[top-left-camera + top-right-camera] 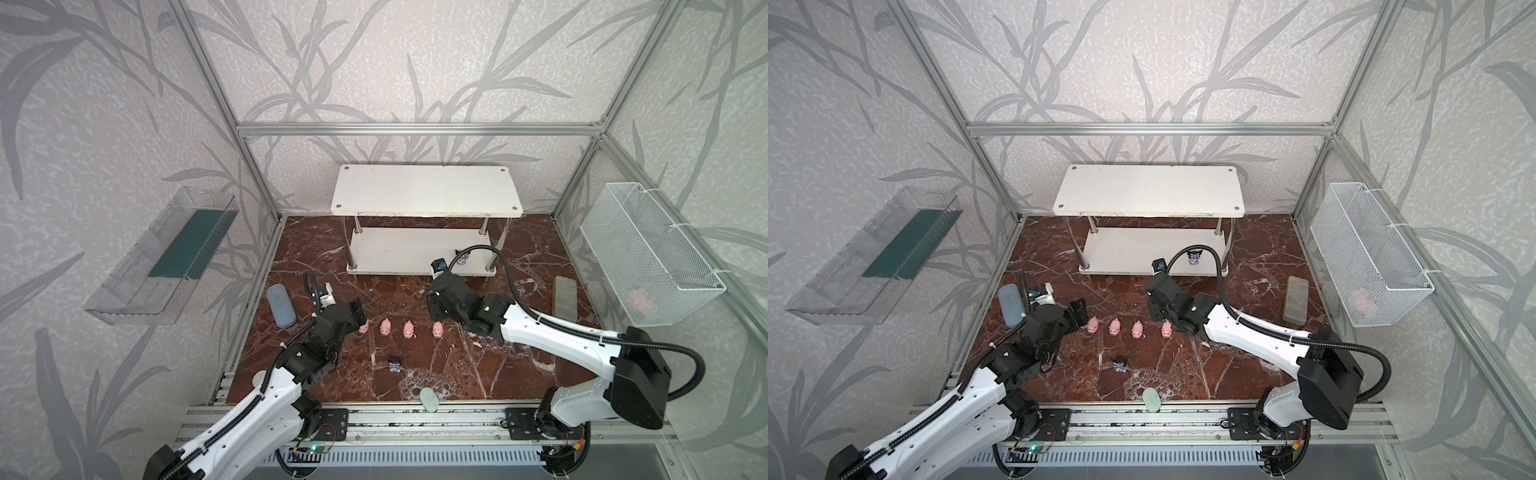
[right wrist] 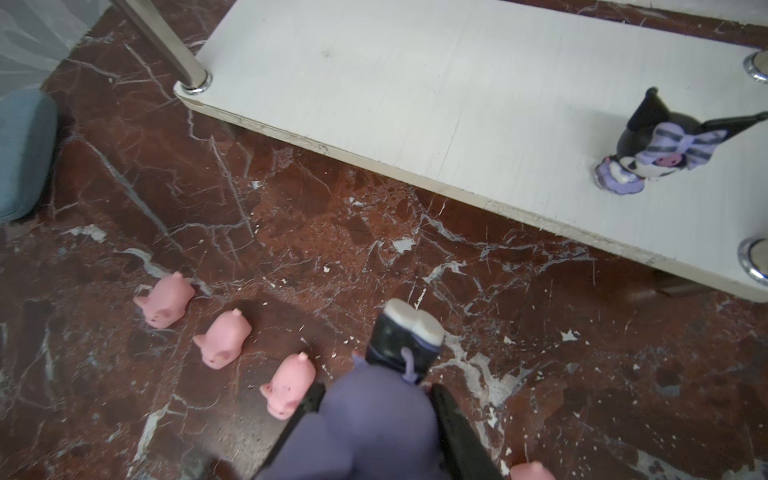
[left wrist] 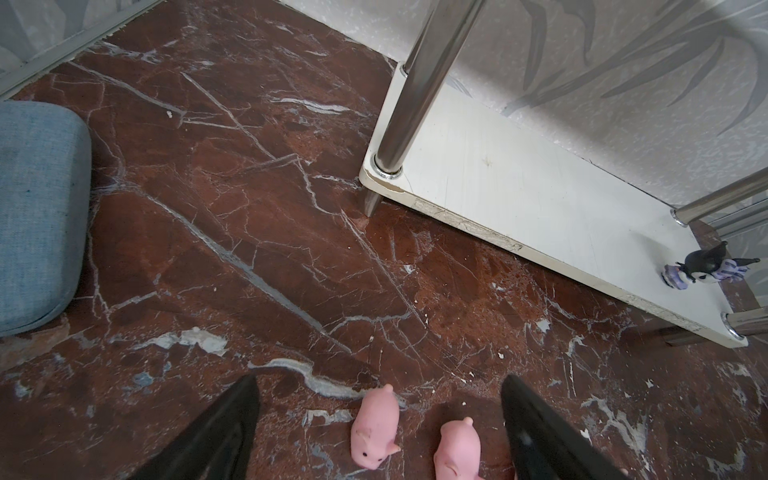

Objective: Place and organize the plastic toys onto the shelf
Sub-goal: 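Lift the purple figurine with the right gripper and carry it to the lower shelf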

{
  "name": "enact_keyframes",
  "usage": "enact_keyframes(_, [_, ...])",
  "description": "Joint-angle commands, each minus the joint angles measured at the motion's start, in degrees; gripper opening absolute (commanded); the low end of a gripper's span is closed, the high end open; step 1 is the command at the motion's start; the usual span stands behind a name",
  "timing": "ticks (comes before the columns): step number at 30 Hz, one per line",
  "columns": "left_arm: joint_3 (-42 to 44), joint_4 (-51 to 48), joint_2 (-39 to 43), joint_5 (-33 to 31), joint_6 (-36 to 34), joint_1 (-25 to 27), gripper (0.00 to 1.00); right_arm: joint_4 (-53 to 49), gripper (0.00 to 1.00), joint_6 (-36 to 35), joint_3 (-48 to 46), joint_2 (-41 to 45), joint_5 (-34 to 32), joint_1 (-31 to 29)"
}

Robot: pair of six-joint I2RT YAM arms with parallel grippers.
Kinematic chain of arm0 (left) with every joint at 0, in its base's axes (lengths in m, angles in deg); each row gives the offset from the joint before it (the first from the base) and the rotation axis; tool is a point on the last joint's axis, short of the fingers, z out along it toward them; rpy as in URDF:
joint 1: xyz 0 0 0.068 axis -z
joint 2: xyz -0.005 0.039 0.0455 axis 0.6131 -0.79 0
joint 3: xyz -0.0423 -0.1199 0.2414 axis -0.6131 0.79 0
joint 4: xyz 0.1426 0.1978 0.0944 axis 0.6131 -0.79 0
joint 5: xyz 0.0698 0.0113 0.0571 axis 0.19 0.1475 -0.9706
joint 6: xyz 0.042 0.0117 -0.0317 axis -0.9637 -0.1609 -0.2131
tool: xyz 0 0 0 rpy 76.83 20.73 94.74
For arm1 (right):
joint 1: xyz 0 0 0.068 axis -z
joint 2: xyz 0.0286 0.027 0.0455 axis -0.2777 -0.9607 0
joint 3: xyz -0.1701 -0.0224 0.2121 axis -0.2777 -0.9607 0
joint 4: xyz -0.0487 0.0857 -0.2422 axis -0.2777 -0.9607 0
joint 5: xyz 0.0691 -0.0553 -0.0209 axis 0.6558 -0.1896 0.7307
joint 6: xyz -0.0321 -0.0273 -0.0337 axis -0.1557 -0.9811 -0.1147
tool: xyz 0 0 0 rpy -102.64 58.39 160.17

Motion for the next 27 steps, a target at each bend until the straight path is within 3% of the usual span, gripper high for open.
enact_keyframes(1, [0.74,-0.22,0.63,-1.07,0.3,0.18,0.89,1.94,0.35,-3.83,3.61,-3.75,1.88,2.17])
enact_keyframes(27, [1.2,1.08,-0.62,-1.05,0.12,0.18,0.89,4.74,0.34,-11.35,19.73,-22.75,5.03,11.33])
